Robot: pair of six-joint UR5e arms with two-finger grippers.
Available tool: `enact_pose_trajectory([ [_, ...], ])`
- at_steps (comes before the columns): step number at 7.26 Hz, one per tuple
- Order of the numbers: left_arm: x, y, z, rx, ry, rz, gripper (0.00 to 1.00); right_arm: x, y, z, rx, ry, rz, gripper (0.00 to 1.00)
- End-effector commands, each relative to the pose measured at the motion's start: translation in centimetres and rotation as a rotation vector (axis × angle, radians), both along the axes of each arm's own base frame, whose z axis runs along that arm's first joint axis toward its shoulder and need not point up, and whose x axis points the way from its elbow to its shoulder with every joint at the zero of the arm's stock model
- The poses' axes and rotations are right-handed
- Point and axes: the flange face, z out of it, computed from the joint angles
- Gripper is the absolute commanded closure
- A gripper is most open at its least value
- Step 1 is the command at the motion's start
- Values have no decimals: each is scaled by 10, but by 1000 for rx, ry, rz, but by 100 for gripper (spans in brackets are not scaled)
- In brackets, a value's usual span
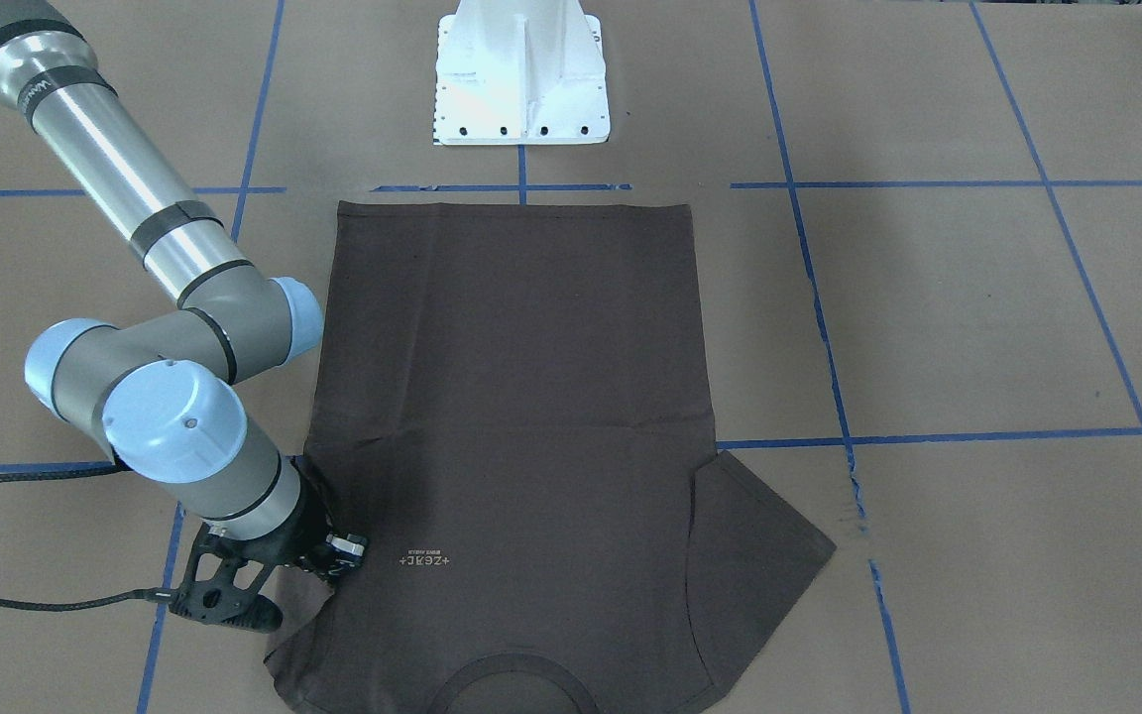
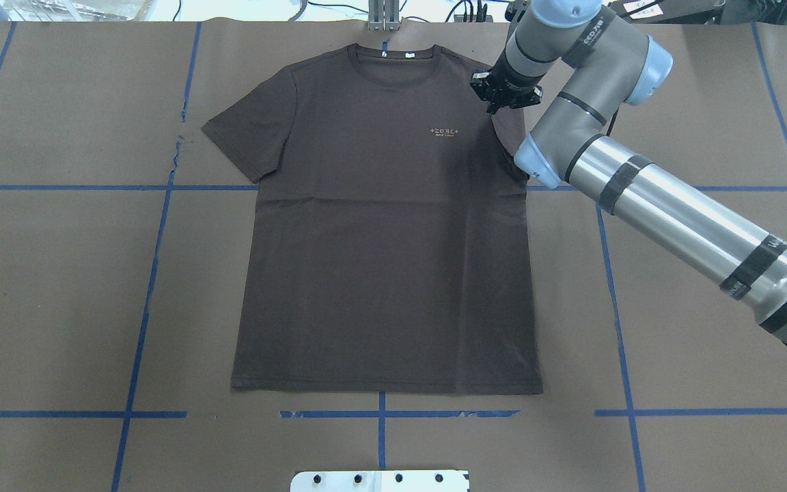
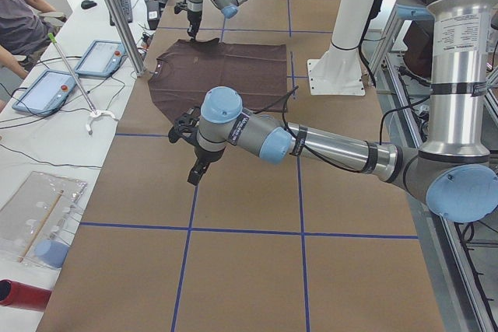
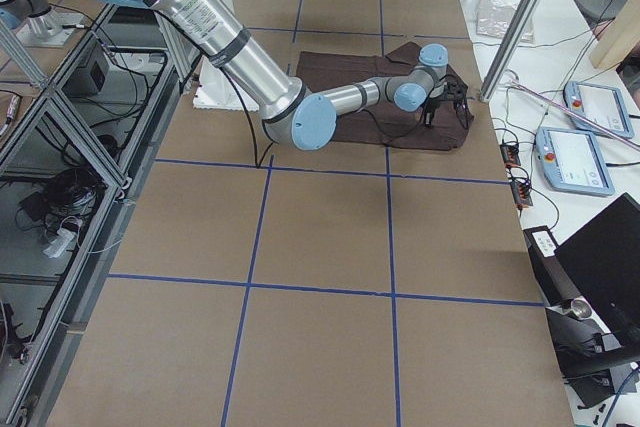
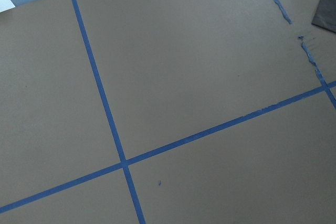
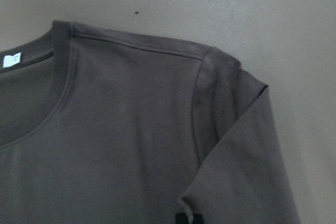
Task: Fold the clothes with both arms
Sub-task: 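Release the folded sleeve and raise the right gripper while the left arm approaches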
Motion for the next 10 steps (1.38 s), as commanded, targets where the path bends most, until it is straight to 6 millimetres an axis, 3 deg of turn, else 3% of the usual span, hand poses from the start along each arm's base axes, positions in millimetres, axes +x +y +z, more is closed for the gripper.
enact_pose_trajectory([
  [1, 0, 1, -6, 11, 1, -1, 0, -43, 10, -35, 9, 7, 40, 100],
  [2, 0, 2, -10, 17, 1, -1, 0, -59, 8, -39, 18, 36, 56, 100],
  [3, 1, 2, -10, 17, 1, 1, 0, -60, 7, -37, 15, 42, 59, 100],
  [4, 1, 1, -10, 18, 1, 1, 0, -60, 7, -41, 19, 37, 59, 1],
  [5, 2, -2, -6, -22, 14, -30, 0, -59, 8, -48, 24, 25, 60, 0],
  [6, 32, -20, -23, -52, 43, -27, 2, -49, 10, -60, 42, -4, 62, 0],
  [7, 98, -43, -61, -91, 85, 8, 3, -23, 18, -62, 51, -53, 51, 0],
  [8, 134, -56, -78, -185, 128, -30, 1, 11, 29, -55, 49, -105, 32, 0],
  [10, 237, -131, -126, -300, 167, -23, 2, 73, 55, -18, 26, -169, -15, 0],
])
